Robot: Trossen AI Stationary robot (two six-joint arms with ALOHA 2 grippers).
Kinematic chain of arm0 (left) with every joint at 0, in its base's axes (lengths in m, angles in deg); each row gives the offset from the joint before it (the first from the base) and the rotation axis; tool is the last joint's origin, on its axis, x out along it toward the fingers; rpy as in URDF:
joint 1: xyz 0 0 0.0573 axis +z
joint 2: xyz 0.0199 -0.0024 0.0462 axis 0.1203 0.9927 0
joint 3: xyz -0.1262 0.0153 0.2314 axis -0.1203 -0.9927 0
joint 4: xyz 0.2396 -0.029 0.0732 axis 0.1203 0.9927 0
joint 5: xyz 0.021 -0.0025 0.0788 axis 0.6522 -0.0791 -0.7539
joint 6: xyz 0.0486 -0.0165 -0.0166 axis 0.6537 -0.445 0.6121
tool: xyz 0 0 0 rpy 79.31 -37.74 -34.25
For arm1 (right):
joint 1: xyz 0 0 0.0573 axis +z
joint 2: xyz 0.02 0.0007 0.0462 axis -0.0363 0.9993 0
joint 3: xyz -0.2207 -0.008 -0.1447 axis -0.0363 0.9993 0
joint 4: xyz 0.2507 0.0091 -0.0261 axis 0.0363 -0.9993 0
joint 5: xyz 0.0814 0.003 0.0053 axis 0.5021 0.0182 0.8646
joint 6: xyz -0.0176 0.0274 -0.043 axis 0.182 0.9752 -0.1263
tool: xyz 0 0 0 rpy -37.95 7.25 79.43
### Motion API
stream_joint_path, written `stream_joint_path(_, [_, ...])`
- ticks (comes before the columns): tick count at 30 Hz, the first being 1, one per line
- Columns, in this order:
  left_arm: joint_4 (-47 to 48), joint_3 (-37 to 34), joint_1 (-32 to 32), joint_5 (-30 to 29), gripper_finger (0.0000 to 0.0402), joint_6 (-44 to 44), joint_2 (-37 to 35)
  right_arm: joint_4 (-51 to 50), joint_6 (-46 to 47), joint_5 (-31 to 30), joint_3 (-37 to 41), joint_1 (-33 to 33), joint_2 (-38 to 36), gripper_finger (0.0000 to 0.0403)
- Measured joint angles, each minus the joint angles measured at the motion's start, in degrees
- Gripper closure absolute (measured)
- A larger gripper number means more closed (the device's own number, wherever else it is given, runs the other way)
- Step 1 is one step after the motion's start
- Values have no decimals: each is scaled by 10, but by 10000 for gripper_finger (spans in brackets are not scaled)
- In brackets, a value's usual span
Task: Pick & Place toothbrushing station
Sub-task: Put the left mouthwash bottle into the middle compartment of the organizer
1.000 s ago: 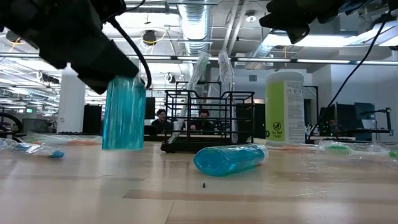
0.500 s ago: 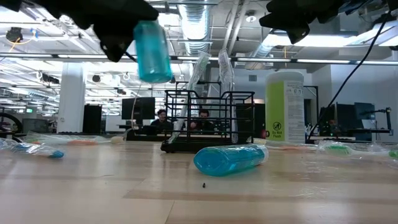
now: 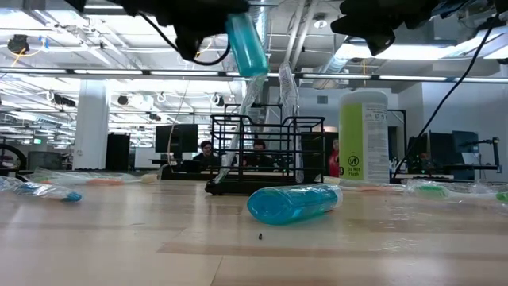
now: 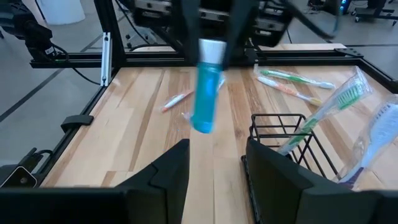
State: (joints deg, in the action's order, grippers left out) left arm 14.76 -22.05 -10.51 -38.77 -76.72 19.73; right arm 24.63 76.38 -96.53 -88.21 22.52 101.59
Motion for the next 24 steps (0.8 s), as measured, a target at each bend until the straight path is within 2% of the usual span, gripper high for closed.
stream_joint_path(24, [5, 1, 85, 4, 307, 17, 13, 14, 0, 0, 0, -8, 3, 253])
